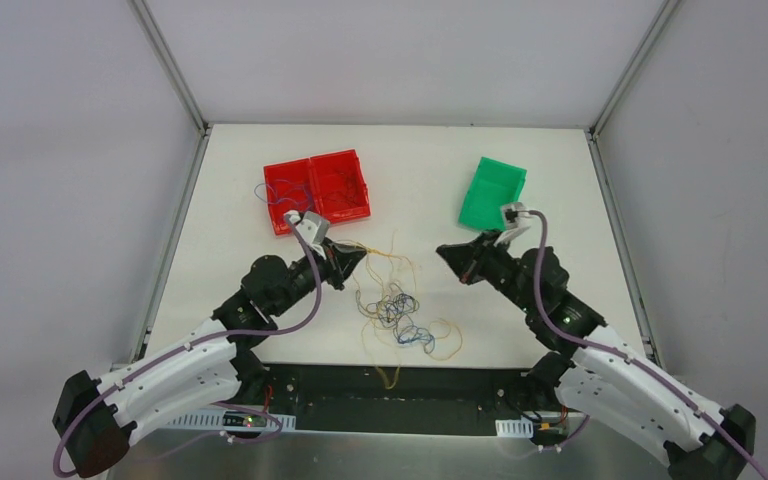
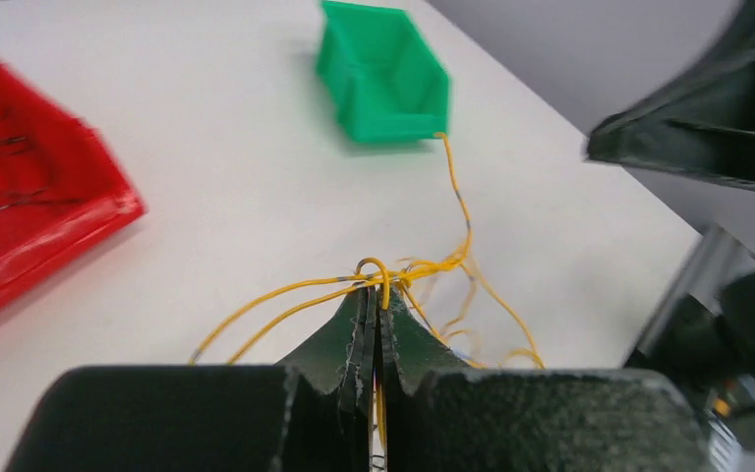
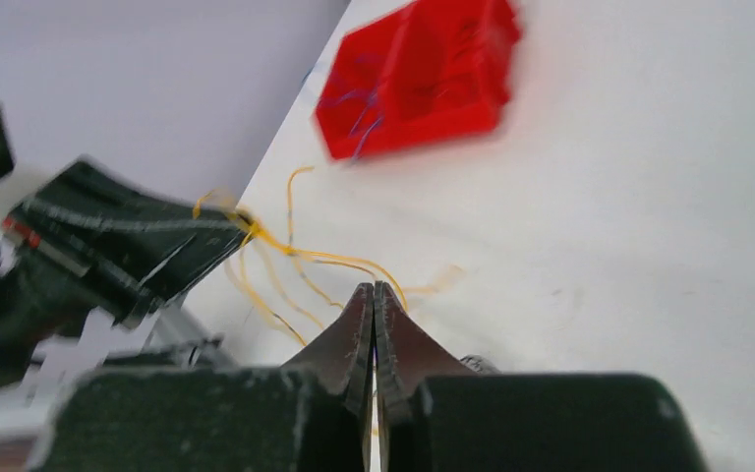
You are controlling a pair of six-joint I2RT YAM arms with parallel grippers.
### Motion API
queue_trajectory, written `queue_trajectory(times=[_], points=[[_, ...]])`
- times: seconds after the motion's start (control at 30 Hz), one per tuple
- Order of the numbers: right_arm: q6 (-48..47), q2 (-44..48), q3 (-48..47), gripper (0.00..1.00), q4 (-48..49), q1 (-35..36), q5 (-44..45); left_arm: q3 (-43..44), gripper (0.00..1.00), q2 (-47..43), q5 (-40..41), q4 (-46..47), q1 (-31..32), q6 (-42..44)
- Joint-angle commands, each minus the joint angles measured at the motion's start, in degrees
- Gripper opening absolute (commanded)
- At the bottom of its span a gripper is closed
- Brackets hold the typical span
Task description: Untangle the cables
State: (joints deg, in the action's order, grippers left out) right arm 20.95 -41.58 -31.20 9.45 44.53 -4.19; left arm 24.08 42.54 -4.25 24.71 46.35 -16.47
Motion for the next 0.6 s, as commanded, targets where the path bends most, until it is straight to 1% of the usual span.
queue_trajectory(times=[0.0, 0.1, 0.13, 0.17, 0.23, 0.27, 0.33, 0.37, 0.47, 0.57], points=[[3.6, 7.8, 2.5, 0.00, -5.7, -2.8, 22.9, -0.5, 0.00, -2.1, 15.0, -2.0, -1.2, -0.7], [4.6, 10.7, 3.8, 0.00, -5.9, -3.3, 26.0, -0.4, 0.00, -1.4, 15.3, -2.1, -1.3, -1.0], [4.7, 11.1, 3.9, 0.00, -6.0, -3.5, 25.9, -0.4, 0.00, -1.1, 14.1, -1.6, -1.3, -0.8], [4.5, 11.0, 3.8, 0.00, -6.0, -3.6, 24.7, -0.4, 0.00, -0.9, 12.6, -0.7, -1.3, -0.6], [1.9, 9.3, 2.9, 0.00, -4.5, -3.8, 16.8, -0.6, 0.00, -0.4, 8.1, 1.8, -1.3, 0.1], [0.5, 6.8, 1.8, 0.04, -3.8, -3.8, 11.3, -0.8, 0.00, -0.3, 5.7, 3.1, -1.3, 0.4], [-0.6, 2.0, 0.1, 0.19, -2.6, -3.8, 3.1, -0.6, 0.00, 0.2, 1.4, 4.4, -1.3, 0.8], [-1.0, -0.1, -0.8, 0.24, -2.5, -3.8, 0.1, -0.6, 0.00, 0.5, 0.3, 4.6, -1.3, 0.7], [-1.8, -4.5, -2.0, 0.30, -1.5, -2.9, -4.6, -0.5, 0.00, 1.2, -2.6, 6.1, -1.3, 0.6], [-2.3, -6.2, -1.3, 0.34, 2.2, -0.9, -8.2, 0.2, 0.00, 3.1, -8.6, 7.9, -1.3, 0.2]])
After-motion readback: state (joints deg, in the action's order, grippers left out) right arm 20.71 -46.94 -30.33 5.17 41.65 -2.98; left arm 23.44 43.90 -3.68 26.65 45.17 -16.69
